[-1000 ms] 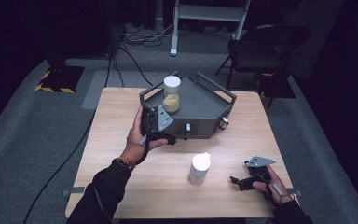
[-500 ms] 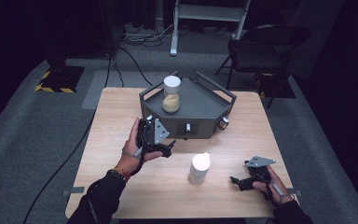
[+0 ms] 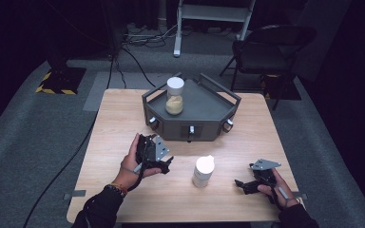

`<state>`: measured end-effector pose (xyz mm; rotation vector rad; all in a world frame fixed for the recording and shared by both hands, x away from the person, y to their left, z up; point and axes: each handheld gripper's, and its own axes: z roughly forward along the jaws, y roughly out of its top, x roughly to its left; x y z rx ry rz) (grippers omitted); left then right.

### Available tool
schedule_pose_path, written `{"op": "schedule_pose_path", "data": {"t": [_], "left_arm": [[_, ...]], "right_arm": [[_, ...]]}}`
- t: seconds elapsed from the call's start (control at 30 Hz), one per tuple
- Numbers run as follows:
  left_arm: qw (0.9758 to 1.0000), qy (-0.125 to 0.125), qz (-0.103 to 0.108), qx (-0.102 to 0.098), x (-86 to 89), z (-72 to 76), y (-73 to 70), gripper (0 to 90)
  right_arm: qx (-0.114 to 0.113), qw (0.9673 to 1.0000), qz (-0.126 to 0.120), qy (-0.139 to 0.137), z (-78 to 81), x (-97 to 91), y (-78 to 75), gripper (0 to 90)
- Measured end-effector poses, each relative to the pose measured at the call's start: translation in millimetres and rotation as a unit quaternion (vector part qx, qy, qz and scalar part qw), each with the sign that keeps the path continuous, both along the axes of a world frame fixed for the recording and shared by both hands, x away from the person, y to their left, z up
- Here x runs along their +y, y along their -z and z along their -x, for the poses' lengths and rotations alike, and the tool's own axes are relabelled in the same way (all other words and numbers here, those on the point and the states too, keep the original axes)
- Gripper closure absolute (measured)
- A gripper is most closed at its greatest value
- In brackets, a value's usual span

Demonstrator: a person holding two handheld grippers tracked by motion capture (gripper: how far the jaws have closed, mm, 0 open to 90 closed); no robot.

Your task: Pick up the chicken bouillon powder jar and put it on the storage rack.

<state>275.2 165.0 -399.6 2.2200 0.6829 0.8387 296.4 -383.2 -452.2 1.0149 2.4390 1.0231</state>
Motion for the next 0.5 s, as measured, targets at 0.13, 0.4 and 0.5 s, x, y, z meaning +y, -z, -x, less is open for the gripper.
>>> {"op": "schedule_pose_path", "data": {"t": [0.13,0.4,0.5], "left_arm": [[0.9999,-0.005,-0.005,0.009,5.9,5.0,7.0,1.0],[0.9995,-0.022,-0.003,0.022,17.7,11.6,20.9,1.0],[0.9992,-0.026,0.003,0.030,21.2,13.2,25.1,1.0]], "right_arm": [[0.000,1.0000,0.000,0.000,0.0,0.0,0.0,0.0],[0.000,1.0000,0.000,0.000,0.0,0.0,0.0,0.0],[0.000,1.0000,0.000,0.000,0.1,0.1,0.0,0.0]]}}
